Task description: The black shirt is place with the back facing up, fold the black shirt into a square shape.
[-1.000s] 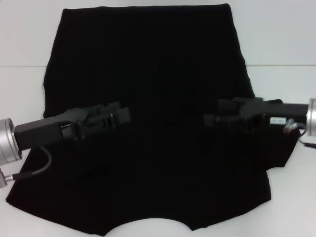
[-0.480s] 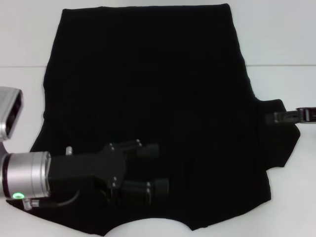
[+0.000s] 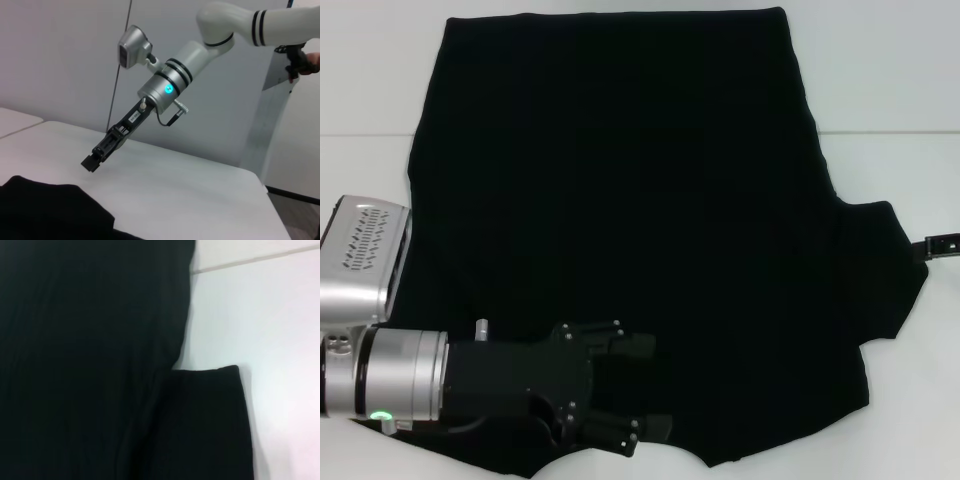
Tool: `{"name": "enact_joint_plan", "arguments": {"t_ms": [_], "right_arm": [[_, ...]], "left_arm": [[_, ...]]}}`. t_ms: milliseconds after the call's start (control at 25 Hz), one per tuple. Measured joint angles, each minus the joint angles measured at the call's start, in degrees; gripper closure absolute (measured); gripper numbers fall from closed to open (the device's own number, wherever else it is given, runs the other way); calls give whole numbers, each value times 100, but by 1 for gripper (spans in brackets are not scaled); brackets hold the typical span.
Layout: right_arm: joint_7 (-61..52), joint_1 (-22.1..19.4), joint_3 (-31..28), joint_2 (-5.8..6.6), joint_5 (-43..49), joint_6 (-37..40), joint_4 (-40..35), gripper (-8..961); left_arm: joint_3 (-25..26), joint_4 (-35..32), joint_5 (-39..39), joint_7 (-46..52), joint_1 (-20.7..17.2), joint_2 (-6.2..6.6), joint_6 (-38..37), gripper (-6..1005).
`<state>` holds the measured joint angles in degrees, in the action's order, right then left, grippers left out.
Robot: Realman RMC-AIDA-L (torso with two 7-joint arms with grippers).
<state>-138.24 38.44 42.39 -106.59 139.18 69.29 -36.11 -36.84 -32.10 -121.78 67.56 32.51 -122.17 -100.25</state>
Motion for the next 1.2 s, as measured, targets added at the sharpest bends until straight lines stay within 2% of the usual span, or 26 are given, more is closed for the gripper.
{"name": "enact_joint_plan", "arguments": {"t_ms": [600, 1080, 1200], "right_arm": [[44, 85, 53, -102, 13, -219, 348, 75], [2, 154, 59, -250, 262, -492, 441, 77], [2, 186, 57, -266, 304, -562, 496, 173]], "left_arm": [[0, 2, -4, -5, 1, 7, 15, 66], [33, -11, -4, 20, 25, 36, 15, 66], [36, -49, -4, 20, 15, 36, 15, 67]]}}
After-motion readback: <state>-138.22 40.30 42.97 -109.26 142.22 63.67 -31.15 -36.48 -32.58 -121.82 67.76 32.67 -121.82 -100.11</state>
